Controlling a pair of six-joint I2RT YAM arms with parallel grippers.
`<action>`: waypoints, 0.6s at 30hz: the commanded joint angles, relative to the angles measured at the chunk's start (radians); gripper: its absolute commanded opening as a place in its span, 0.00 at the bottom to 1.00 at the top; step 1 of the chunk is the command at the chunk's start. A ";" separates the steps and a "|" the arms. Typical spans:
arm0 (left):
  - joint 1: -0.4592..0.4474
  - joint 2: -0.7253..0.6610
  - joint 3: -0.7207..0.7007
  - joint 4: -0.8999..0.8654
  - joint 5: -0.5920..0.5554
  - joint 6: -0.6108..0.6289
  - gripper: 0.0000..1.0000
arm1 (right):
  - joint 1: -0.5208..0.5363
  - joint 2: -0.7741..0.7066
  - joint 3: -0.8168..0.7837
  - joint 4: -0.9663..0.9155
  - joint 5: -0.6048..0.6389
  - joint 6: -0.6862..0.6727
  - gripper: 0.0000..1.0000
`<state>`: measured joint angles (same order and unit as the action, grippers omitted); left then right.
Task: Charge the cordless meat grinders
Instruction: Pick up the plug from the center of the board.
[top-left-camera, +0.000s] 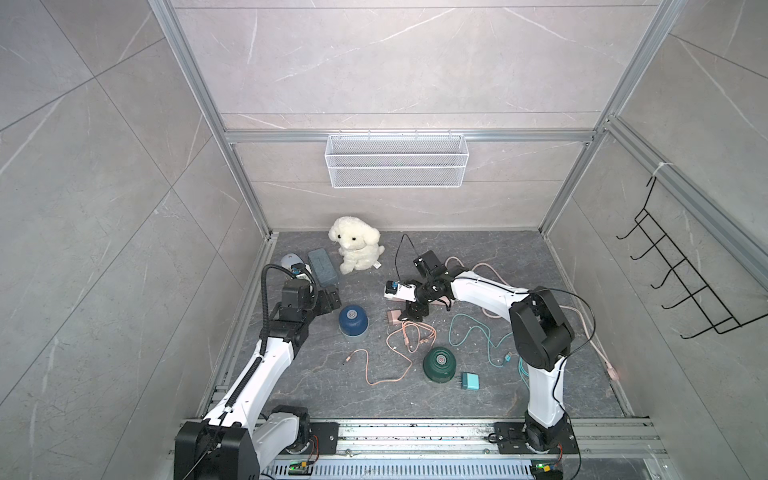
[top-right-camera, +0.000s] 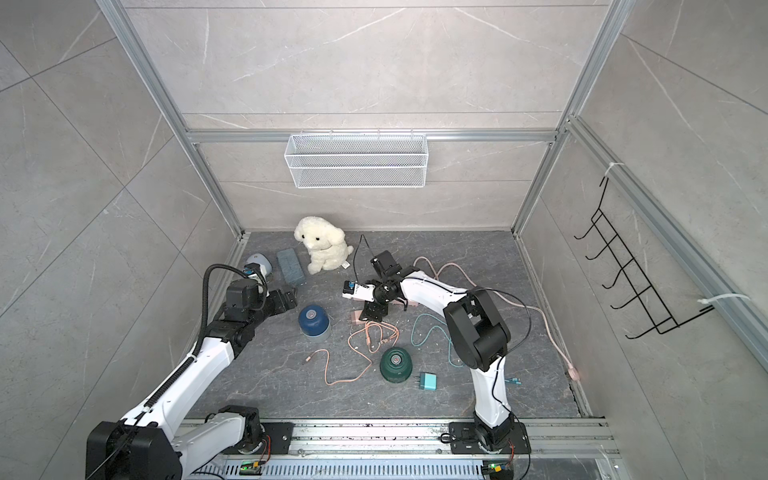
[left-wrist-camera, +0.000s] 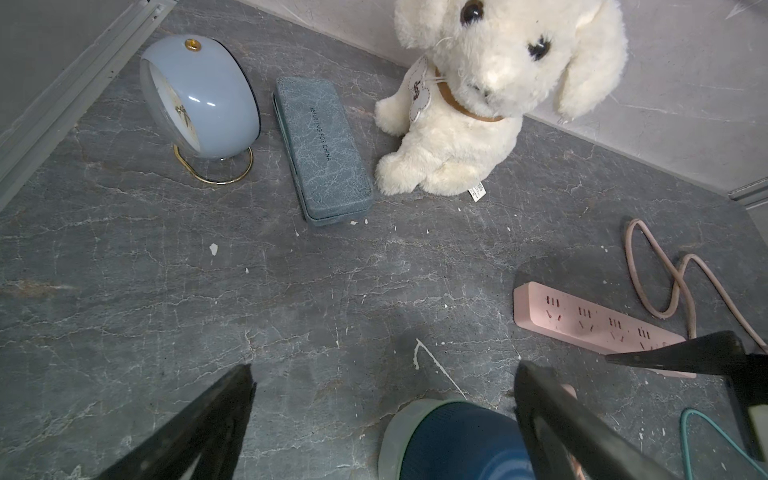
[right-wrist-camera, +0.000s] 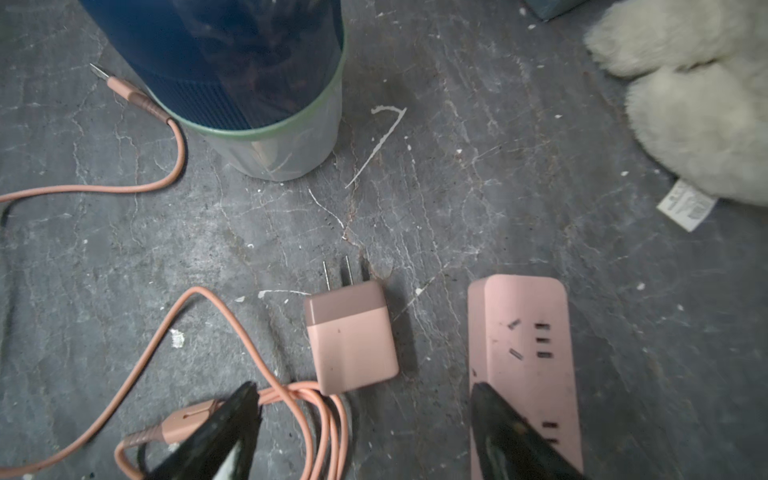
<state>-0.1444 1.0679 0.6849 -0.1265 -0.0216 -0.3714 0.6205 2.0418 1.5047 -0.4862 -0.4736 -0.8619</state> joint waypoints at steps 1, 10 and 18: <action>-0.005 -0.005 0.045 -0.021 0.018 -0.013 0.99 | 0.023 0.065 0.075 -0.105 0.018 -0.052 0.78; -0.007 0.001 0.046 -0.025 0.018 -0.014 1.00 | 0.043 0.163 0.170 -0.188 0.053 -0.056 0.66; -0.006 -0.014 0.045 -0.042 0.022 -0.014 0.99 | 0.052 0.248 0.300 -0.315 0.086 -0.050 0.50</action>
<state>-0.1467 1.0698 0.6899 -0.1566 -0.0181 -0.3717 0.6601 2.2539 1.7569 -0.7090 -0.4107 -0.9104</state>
